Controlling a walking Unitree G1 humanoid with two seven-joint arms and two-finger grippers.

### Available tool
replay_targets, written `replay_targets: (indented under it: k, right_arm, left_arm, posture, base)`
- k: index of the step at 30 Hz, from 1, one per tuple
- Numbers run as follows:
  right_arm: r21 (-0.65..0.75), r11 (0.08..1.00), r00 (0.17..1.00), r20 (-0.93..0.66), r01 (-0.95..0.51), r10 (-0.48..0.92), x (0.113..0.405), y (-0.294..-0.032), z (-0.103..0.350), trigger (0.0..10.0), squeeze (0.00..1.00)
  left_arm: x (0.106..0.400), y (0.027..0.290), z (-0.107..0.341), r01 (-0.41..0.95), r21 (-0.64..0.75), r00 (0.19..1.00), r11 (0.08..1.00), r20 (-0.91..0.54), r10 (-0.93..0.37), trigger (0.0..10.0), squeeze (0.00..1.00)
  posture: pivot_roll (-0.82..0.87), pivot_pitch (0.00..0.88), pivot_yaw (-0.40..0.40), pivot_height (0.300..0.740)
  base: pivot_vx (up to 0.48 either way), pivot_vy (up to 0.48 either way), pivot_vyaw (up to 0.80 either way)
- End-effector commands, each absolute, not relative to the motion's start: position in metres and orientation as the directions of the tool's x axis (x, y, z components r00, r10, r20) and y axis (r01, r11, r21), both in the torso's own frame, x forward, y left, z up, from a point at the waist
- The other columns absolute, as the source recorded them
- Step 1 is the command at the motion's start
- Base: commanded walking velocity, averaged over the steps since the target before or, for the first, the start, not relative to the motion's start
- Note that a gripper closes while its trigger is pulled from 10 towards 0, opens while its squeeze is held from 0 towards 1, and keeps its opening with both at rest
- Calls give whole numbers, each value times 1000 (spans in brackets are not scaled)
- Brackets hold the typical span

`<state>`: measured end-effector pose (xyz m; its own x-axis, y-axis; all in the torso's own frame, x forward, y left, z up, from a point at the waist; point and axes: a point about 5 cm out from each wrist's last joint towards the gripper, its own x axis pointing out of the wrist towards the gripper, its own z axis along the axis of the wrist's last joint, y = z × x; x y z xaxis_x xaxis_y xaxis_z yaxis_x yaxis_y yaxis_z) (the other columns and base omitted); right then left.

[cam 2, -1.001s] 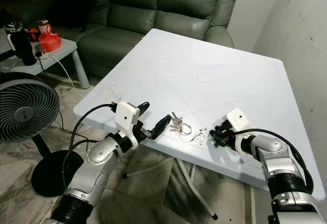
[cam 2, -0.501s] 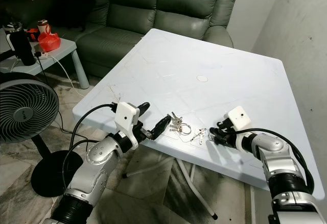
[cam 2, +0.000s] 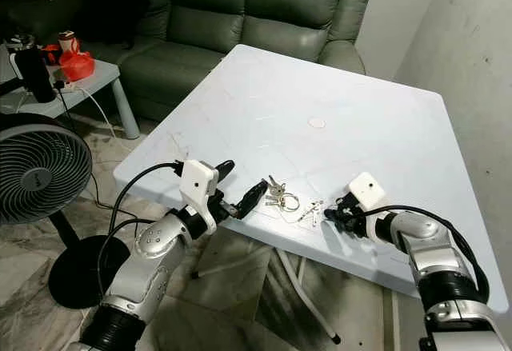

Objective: Hang keys on a hook

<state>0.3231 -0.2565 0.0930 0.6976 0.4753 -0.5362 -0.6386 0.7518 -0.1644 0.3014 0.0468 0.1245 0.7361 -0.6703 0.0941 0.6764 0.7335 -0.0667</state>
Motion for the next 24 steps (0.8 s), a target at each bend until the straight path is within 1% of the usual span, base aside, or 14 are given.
replay_targets:
  k: [1, 3, 4, 5, 6, 7, 13, 18, 24]
  right_arm:
    - [-168, 745, 686, -556, -646, 469, 321, -263, 95, 10000, 0]
    - [-172, 747, 692, -550, -642, 468, 321, -263, 95, 10000, 0]
    - [-173, 750, 696, -546, -638, 466, 321, -264, 96, 8941, 0]
    - [-176, 755, 706, -534, -631, 465, 321, -265, 97, 4314, 0]
    - [-178, 759, 712, -527, -627, 464, 322, -265, 98, 4314, 0]
    - [-175, 760, 713, -523, -626, 467, 322, -265, 98, 0, 0]
    - [-172, 763, 716, -518, -623, 468, 322, -267, 99, 0, 0]
    - [-167, 748, 705, -511, -642, 491, 321, -266, 100, 0, 0]
    - [-150, 757, 709, -502, -636, 496, 321, -266, 101, 0, 0]
  left_arm:
    - [301, 43, 134, 690, -55, 721, 721, 126, -681, 10000, 0]
    - [301, 43, 134, 690, -55, 722, 722, 127, -680, 10000, 0]
    - [301, 43, 135, 690, -56, 722, 722, 128, -680, 10000, 0]
    - [302, 43, 135, 689, -56, 723, 723, 128, -679, 10000, 0]
    - [302, 43, 135, 689, -56, 723, 723, 129, -679, 10000, 0]
    - [302, 43, 135, 688, -56, 723, 723, 129, -678, 10000, 0]
    - [303, 43, 135, 688, -53, 724, 724, 130, -678, 10000, 0]
    - [303, 43, 136, 687, -53, 724, 725, 132, -677, 10000, 0]
    - [303, 43, 137, 685, -54, 726, 727, 134, -675, 10000, 0]
  posture:
    - [22, 0, -88, 740]
    - [22, 0, -88, 740]
    - [21, 0, -87, 740]
    - [21, 0, -87, 740]
    - [21, 0, -87, 740]
    - [21, 0, -87, 740]
    - [21, 0, -87, 740]
    - [19, 0, -86, 740]
    - [19, 0, -86, 740]
  base:
    - [0, 0, 0]
    - [0, 0, 0]
    - [0, 0, 0]
    - [0, 0, 0]
    - [0, 0, 0]
    - [0, 0, 0]
    - [0, 0, 0]
    - [0, 0, 0]
    - [0, 0, 0]
